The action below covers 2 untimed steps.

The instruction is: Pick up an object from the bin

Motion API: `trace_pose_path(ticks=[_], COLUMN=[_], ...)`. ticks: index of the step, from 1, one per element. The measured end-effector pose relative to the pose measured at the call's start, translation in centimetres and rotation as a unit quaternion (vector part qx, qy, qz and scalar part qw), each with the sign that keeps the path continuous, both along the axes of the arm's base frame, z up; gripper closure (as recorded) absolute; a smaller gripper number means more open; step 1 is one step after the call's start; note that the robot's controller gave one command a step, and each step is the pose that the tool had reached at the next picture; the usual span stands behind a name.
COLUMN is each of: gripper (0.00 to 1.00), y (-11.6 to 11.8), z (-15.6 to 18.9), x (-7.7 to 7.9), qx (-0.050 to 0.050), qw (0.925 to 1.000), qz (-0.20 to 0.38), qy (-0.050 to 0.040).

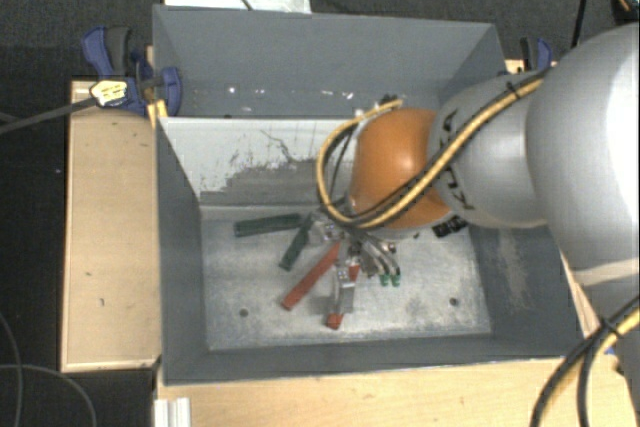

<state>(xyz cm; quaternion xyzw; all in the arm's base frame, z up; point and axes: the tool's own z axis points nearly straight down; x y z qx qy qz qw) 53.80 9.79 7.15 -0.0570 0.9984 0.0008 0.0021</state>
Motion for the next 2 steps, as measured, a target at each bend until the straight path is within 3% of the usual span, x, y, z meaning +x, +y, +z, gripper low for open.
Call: trace_pose_path(ticks=[1, 2], gripper=[1.00, 1.00], y=[0.0, 1.7], z=[0.1, 14.9], x=[0.0, -1.6], qx=[0.000, -0.001], qw=[1.0000, 0.9718], qz=[0.000, 0.236], qy=[0.0000, -0.0023])
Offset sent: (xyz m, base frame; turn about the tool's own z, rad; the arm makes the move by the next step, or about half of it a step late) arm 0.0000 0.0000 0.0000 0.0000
